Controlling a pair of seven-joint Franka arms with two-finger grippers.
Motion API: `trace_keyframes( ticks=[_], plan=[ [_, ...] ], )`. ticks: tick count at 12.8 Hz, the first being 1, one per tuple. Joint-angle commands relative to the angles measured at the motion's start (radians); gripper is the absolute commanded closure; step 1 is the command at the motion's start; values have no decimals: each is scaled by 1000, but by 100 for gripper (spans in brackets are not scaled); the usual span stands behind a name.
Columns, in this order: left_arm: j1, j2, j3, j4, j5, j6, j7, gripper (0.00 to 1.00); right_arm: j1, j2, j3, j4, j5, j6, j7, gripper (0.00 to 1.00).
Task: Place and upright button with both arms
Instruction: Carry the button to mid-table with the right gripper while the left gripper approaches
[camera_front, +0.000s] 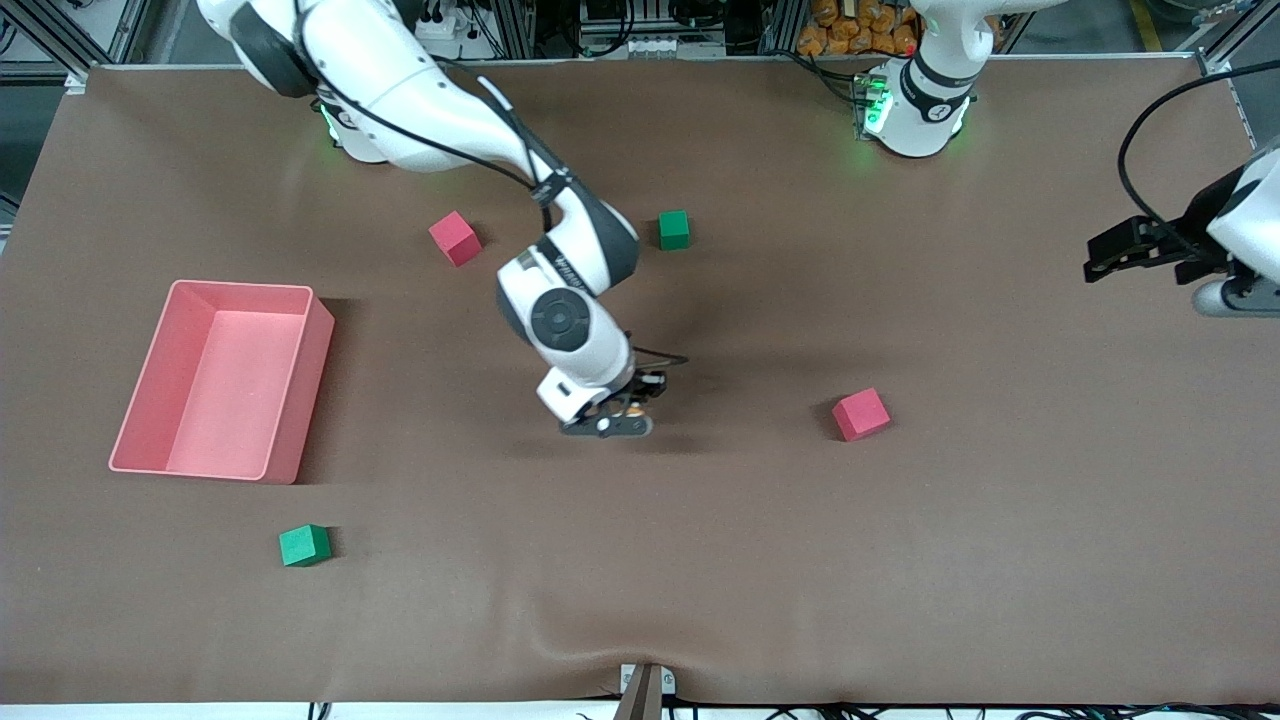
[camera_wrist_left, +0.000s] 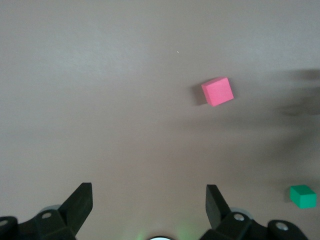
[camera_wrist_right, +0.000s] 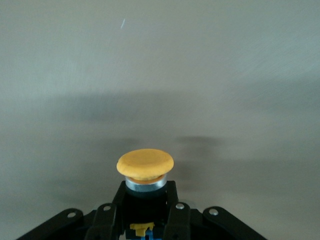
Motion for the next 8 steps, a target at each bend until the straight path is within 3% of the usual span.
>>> trace_keyframes(
  ticks=[1,2,3,4,5,8],
  plan=[
    [-4,26,-4,-10,-28,18,-9,0,17,58,-4,42,1,8,10,100],
    [-12,46,-16,-9,-28,26,-9,0,20,60,-4,42,0,6,10,100],
    [-20,66,-21,-8,-30,24,-11,0,26,61,-4,40,-2,8,10,91],
    [-36,92,-22,-6,-28,24,-23,0,35,61,-4,40,-6,8,10,42],
    [-67,121,-22,-3,-28,24,-43,0,38,61,-6,42,-9,8,7,0],
    [-176,204,-22,4,-27,26,-110,0,23,39,-9,51,-6,-5,9,0]
  ],
)
